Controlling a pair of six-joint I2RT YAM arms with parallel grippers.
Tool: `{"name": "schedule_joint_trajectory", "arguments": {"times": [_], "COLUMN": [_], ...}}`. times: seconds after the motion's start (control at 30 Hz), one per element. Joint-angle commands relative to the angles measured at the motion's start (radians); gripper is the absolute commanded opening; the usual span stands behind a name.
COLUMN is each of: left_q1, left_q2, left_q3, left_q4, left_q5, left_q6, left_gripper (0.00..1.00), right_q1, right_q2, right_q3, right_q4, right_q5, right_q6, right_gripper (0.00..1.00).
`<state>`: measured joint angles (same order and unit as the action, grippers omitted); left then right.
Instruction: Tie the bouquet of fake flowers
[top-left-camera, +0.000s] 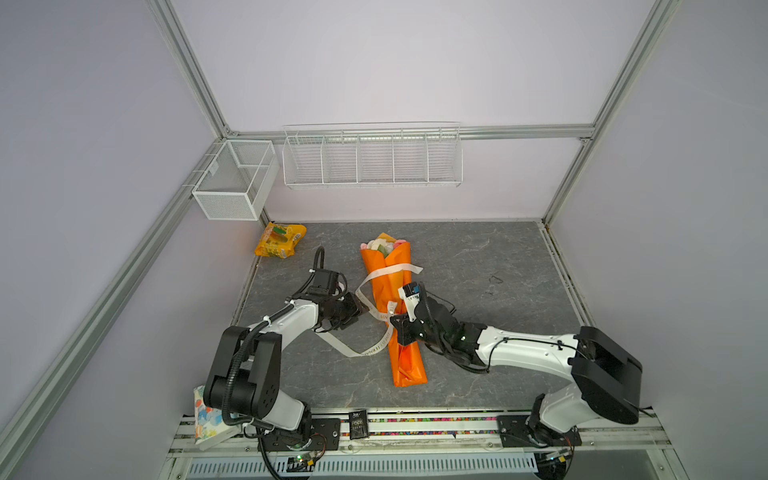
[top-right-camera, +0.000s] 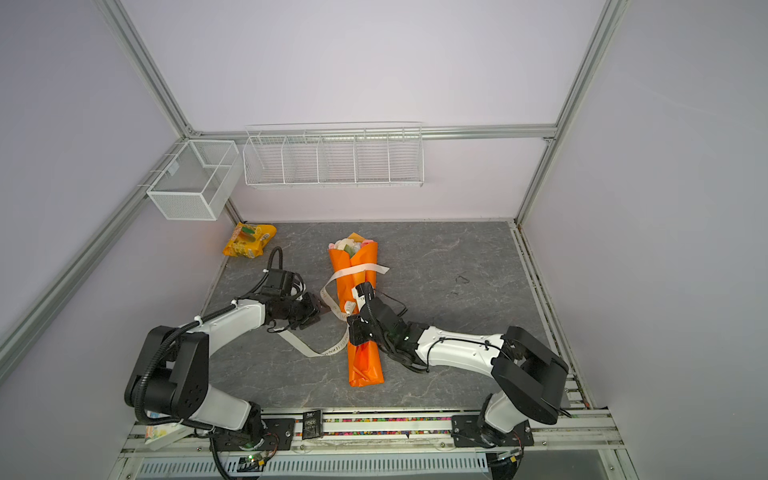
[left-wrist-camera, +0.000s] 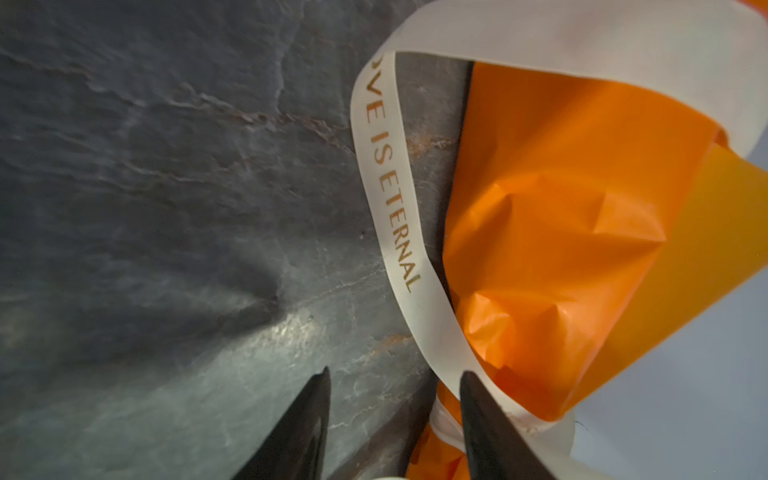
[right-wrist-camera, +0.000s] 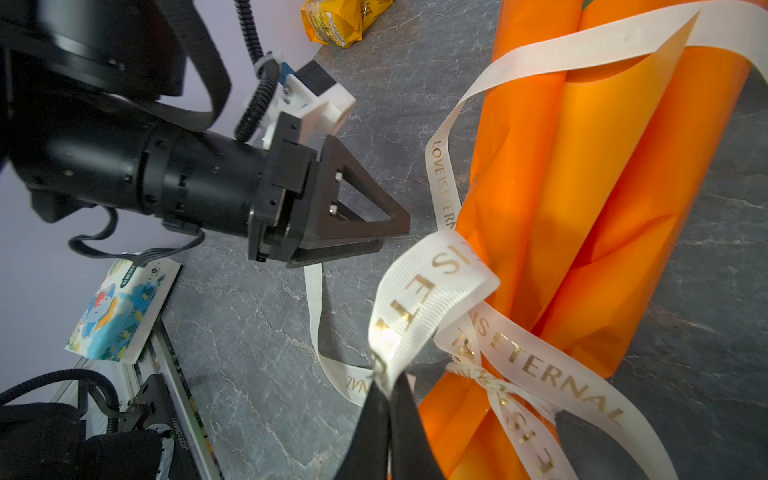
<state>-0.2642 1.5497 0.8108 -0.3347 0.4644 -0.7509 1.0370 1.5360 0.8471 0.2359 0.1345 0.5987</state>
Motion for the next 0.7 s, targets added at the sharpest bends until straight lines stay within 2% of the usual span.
{"name": "schedule_joint_trajectory", "arguments": {"times": [0.0,0.17,0.33,0.5,0.6,0.63,0.67], "left_q1": [-0.008,-0.027,-0.038,-0.081,-0.11,-0.113,-0.115], "left_q2": [0.042,0.127,0.185,0.272,0.338,0.357,0.372], "left_q3": [0.061,0.091,0.105,0.227,0.301,0.308,0.312], "left_q4": [0.013,0.034,0.015,-0.148,-0.237,-0.241,-0.243], "left_q5": [-0.014,-0.011,-0.089,-0.193,-0.236,-0.228,-0.227], "left_q6": [-0.055,-0.124,-0.178,-0.127,-0.087,-0.079,-0.077], "left_gripper": [0.52,0.52,0.47,0.46,0.39,0.3,0.24], "right_q1": [0.006,0.01,0.011,0.012,0.011,0.011,0.012], "right_q2": [0.007,0.022,0.026,0.023,0.022,0.019,0.018], "right_q3": [0.026,0.054,0.057,0.058,0.06,0.06,0.06], "right_q4": [-0.007,-0.012,-0.011,-0.021,-0.025,-0.027,-0.028], "right_q5": [-0.002,-0.003,-0.002,0.01,0.014,0.017,0.019], "right_q6": [-0.013,-0.015,-0.016,-0.023,-0.027,-0.029,-0.029], "right_gripper": [0.07,0.07,0.07,0.07,0.07,0.07,0.07]}}
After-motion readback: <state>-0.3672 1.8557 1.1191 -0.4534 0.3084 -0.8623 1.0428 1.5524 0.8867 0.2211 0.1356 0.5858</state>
